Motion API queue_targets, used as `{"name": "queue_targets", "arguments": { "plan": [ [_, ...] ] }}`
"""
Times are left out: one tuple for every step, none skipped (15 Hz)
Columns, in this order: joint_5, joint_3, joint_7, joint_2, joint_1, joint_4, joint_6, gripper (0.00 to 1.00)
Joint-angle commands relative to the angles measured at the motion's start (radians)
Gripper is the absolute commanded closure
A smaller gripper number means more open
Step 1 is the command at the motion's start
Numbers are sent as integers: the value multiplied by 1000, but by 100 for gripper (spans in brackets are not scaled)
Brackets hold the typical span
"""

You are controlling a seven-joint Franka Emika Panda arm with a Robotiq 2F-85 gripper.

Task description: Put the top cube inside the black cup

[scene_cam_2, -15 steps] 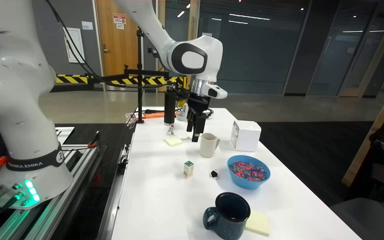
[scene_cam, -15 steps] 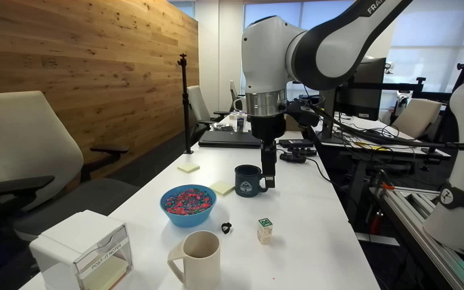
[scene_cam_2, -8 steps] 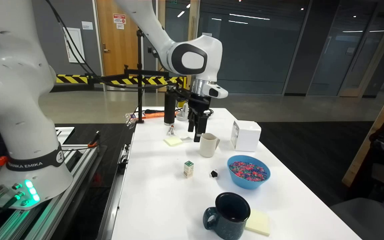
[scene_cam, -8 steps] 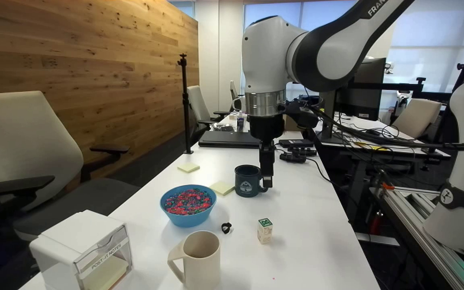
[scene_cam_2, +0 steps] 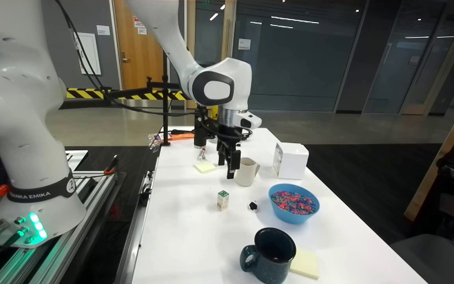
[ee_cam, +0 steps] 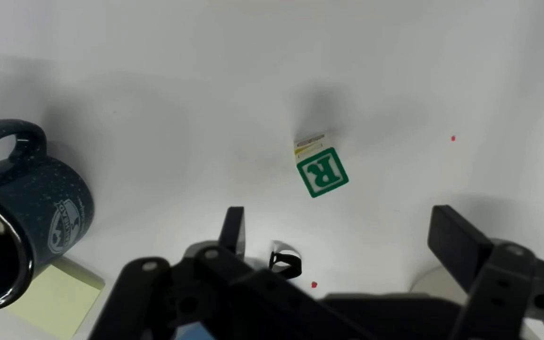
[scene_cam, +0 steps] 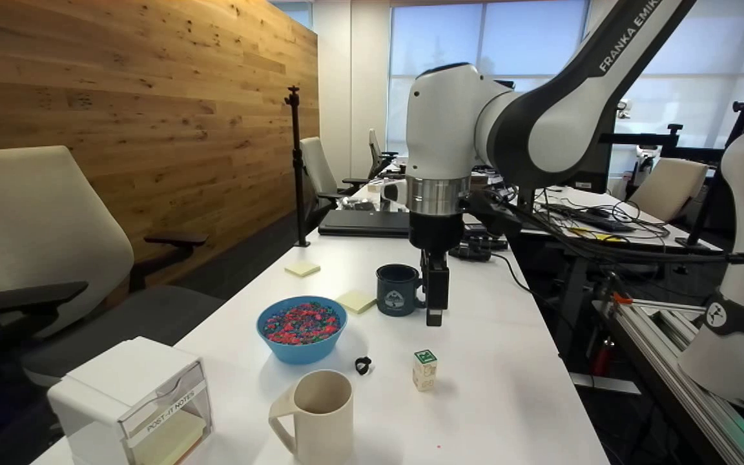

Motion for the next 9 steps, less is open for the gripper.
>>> {"name": "queue_targets", "arguments": {
  "plan": [
    [-14, -8, -30, 10, 4, -36, 62, 0],
    [-13, -10, -36, 18, 3, -39, 71, 0],
    [-15, -12, -36, 16, 3, -40, 67, 0],
    [-12, -13, -41, 28, 1, -41, 81, 0],
    [-13, -15, -46, 31, 1, -41, 86, 0],
    [-17, -17, -46, 31, 1, -42, 84, 0],
    [-20, -21, -54, 49, -2, -40, 102, 0],
    [-21, -23, -55, 48, -1, -40, 99, 0],
    [-24, -27, -57, 60, -2, -38, 110, 0]
  ]
}}
